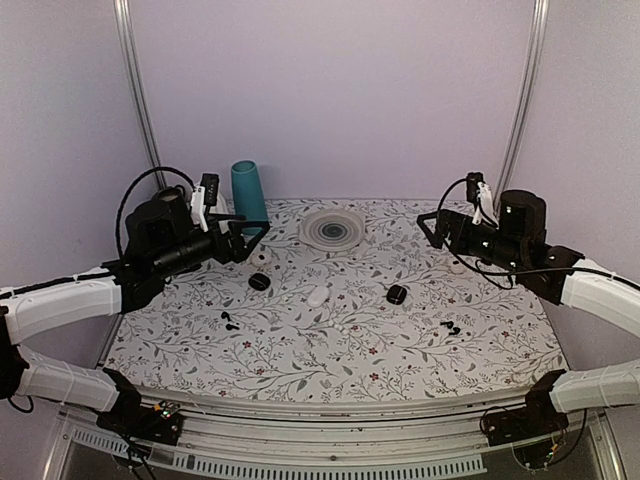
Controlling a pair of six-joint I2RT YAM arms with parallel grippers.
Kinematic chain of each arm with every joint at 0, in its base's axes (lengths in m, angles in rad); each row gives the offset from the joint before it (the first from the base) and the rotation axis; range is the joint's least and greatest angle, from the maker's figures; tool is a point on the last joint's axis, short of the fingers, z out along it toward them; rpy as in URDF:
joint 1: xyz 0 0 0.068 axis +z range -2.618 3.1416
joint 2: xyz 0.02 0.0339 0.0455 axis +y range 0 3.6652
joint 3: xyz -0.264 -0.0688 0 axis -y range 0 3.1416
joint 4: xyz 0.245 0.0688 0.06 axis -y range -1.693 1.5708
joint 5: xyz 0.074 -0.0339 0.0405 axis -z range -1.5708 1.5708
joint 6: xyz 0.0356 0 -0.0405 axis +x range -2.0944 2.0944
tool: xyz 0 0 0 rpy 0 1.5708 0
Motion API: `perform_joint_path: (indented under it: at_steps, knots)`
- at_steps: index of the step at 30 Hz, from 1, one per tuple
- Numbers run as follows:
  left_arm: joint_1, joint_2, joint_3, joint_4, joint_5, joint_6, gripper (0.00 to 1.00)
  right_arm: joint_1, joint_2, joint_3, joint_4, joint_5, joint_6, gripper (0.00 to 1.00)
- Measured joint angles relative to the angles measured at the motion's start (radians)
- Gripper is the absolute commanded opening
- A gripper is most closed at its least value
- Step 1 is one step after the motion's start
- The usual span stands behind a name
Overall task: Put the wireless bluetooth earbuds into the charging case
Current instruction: Pick up the charging case from the center of the board.
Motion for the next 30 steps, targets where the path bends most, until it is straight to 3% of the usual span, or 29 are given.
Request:
perform_joint_path:
  at_steps: [6,18,30]
  knots:
    - [0.0,-0.009,0.0,-0.002,0.0,0.0,0.96,0.0,0.122,0.002,-0.057,0.01,0.015,0.99]
    - [-0.002,-0.031,0.0,-0.018,-0.001,0.003,0.96,0.0,0.336,0.005,-0.135,0.009,0.109,0.72]
    - [-0.002,-0.031,0.0,-0.019,0.0,0.004,0.96,0.0,0.534,0.005,-0.119,-0.042,0.19,0.65]
